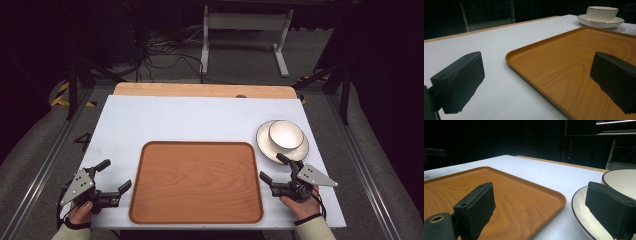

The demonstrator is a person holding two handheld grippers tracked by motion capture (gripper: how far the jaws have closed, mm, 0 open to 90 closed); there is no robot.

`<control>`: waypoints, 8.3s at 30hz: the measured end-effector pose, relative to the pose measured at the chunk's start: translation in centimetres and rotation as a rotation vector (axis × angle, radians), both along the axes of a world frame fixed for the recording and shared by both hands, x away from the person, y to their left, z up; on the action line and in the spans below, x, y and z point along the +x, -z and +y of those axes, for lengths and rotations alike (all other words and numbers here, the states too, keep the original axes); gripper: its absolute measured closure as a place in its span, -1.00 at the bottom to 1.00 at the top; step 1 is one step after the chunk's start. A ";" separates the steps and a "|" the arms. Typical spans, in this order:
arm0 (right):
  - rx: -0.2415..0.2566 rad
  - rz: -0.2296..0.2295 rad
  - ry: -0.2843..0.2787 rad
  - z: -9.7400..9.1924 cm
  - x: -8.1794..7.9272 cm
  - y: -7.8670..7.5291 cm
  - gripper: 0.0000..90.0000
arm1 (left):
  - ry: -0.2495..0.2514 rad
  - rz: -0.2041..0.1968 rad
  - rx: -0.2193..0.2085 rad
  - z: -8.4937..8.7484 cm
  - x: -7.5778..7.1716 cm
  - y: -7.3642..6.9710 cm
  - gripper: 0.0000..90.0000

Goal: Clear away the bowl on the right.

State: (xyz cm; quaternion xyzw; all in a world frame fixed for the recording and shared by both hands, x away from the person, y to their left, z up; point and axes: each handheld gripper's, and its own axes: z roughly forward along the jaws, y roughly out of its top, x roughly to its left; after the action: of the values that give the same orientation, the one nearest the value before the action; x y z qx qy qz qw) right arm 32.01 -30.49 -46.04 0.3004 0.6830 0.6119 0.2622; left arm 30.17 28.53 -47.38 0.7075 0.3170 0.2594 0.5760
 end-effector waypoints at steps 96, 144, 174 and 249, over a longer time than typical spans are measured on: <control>-0.025 -0.009 0.069 -3.0 4.5 -8.8 -0.43 | -0.003 0.007 0.004 0.0 0.0 0.0 -0.99; -0.394 0.514 0.300 -7.4 14.2 -9.5 0.02 | -0.001 0.007 0.004 0.0 0.1 0.0 -0.99; -0.382 0.817 0.410 -7.4 15.8 -5.7 0.52 | -0.002 0.005 0.008 -0.1 0.0 0.0 -0.99; -0.119 0.883 0.412 -1.2 12.3 -14.7 0.76 | -0.002 0.004 0.009 -0.1 0.0 0.0 -0.99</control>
State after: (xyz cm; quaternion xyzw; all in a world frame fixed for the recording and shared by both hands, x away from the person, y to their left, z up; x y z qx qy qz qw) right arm 44.33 -31.66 -31.34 0.6445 0.6892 0.3213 0.0801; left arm 30.21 28.42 -47.34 0.7104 0.3177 0.2600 0.5717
